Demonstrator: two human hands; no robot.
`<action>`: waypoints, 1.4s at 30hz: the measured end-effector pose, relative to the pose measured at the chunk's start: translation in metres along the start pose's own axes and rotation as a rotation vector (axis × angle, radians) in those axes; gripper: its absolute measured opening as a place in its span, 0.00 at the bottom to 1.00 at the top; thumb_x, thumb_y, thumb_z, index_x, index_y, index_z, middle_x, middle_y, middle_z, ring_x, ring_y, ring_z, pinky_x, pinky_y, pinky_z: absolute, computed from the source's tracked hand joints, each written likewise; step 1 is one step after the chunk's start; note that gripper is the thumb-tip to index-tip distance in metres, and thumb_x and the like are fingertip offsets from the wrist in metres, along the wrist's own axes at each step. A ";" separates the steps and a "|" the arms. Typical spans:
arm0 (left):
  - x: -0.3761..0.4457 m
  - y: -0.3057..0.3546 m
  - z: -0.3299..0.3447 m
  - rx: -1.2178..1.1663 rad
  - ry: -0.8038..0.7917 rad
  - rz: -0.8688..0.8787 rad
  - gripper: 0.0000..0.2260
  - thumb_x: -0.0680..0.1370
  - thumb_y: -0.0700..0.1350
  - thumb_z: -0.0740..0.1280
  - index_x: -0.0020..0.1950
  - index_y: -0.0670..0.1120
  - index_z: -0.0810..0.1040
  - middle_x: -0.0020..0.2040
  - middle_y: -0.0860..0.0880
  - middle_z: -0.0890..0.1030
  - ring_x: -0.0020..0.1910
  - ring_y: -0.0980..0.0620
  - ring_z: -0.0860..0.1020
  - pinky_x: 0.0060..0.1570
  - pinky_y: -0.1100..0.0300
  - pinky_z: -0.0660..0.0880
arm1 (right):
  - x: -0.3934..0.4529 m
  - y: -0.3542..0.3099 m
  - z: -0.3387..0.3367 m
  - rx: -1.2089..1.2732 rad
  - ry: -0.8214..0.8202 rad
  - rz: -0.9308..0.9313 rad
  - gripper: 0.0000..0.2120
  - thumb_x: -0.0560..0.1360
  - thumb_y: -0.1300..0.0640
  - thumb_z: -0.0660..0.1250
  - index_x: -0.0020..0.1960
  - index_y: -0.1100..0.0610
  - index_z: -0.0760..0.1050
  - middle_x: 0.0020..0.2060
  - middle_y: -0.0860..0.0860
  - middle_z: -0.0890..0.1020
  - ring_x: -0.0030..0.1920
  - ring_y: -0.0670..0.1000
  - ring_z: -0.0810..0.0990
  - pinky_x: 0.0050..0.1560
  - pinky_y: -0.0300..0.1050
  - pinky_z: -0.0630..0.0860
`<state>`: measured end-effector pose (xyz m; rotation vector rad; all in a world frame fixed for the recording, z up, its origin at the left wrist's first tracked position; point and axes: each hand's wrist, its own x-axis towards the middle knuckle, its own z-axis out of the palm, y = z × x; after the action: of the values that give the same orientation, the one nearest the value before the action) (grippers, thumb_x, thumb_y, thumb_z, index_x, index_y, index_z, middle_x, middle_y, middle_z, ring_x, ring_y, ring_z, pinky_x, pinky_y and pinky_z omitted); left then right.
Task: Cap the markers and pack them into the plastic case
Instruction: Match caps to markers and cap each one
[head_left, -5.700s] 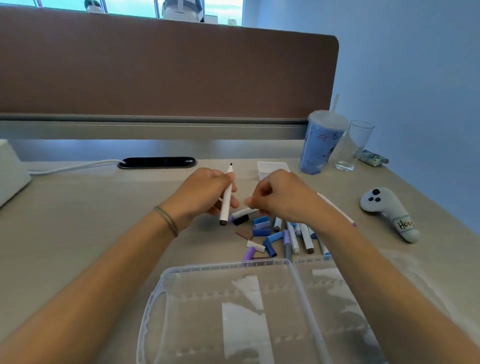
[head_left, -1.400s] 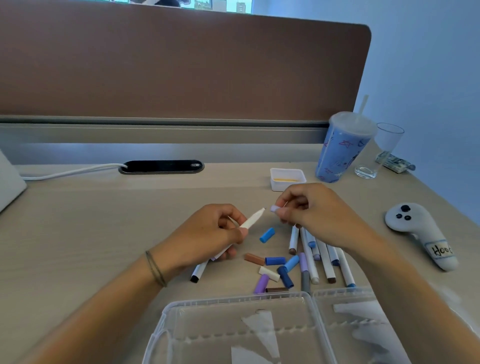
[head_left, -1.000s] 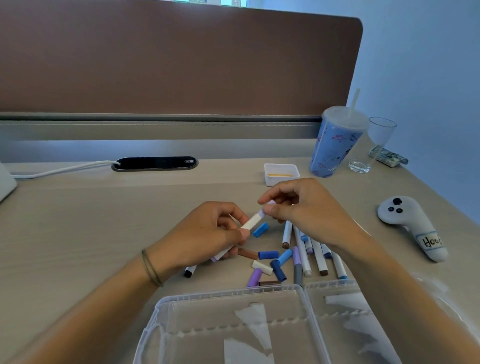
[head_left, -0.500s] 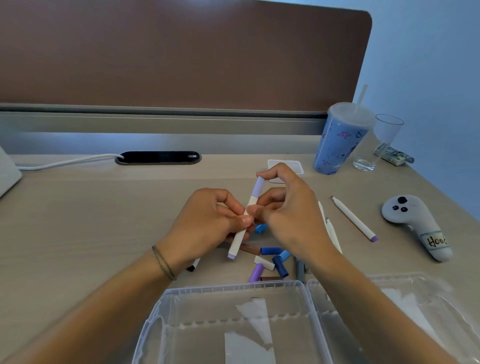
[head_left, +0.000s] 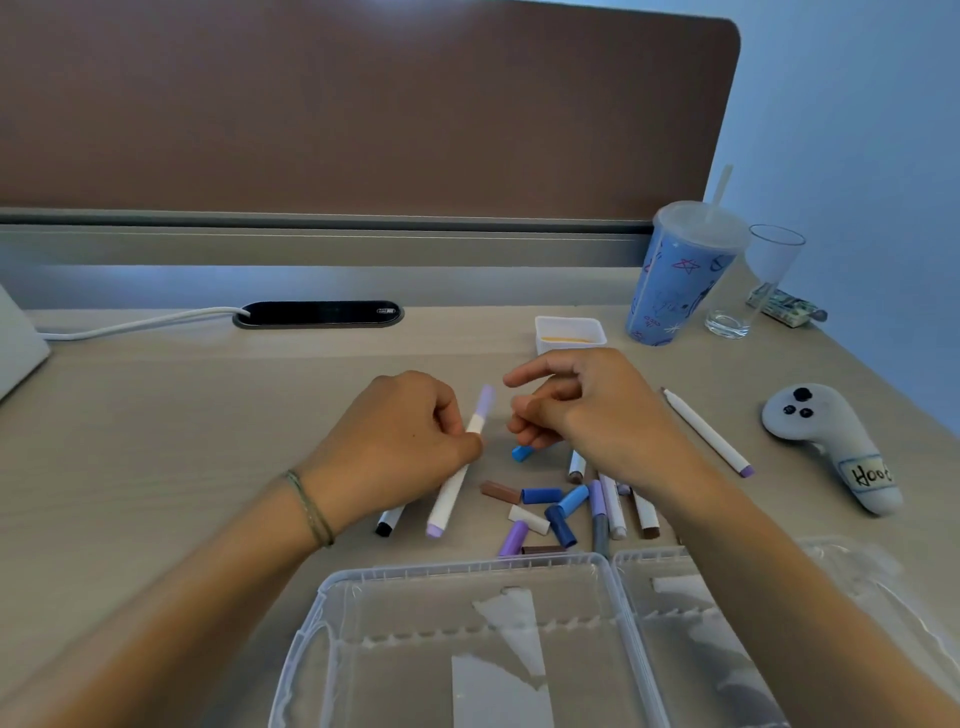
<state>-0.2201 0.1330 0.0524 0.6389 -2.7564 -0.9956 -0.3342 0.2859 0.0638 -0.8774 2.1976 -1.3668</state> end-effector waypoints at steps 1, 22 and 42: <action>0.001 -0.003 0.001 0.076 0.023 0.000 0.08 0.74 0.48 0.72 0.39 0.45 0.81 0.34 0.50 0.81 0.32 0.52 0.80 0.35 0.57 0.78 | 0.001 0.001 -0.005 -0.018 0.002 0.016 0.08 0.79 0.65 0.69 0.56 0.58 0.82 0.37 0.54 0.87 0.39 0.52 0.87 0.42 0.41 0.84; 0.001 -0.011 0.014 0.394 0.093 -0.030 0.13 0.75 0.54 0.68 0.35 0.47 0.76 0.30 0.51 0.78 0.33 0.51 0.77 0.31 0.59 0.70 | 0.015 0.036 -0.022 -0.802 0.128 0.170 0.17 0.75 0.44 0.71 0.36 0.55 0.77 0.33 0.52 0.79 0.37 0.51 0.78 0.37 0.45 0.73; -0.004 0.015 0.011 -0.595 -0.129 -0.029 0.12 0.81 0.52 0.66 0.52 0.46 0.85 0.42 0.47 0.87 0.35 0.51 0.82 0.30 0.64 0.76 | -0.004 -0.004 -0.031 -0.318 -0.277 0.073 0.13 0.78 0.53 0.71 0.36 0.55 0.84 0.26 0.49 0.81 0.28 0.44 0.77 0.35 0.37 0.75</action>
<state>-0.2247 0.1513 0.0538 0.5241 -2.3477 -1.8050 -0.3496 0.3069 0.0813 -1.0168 2.2315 -0.8167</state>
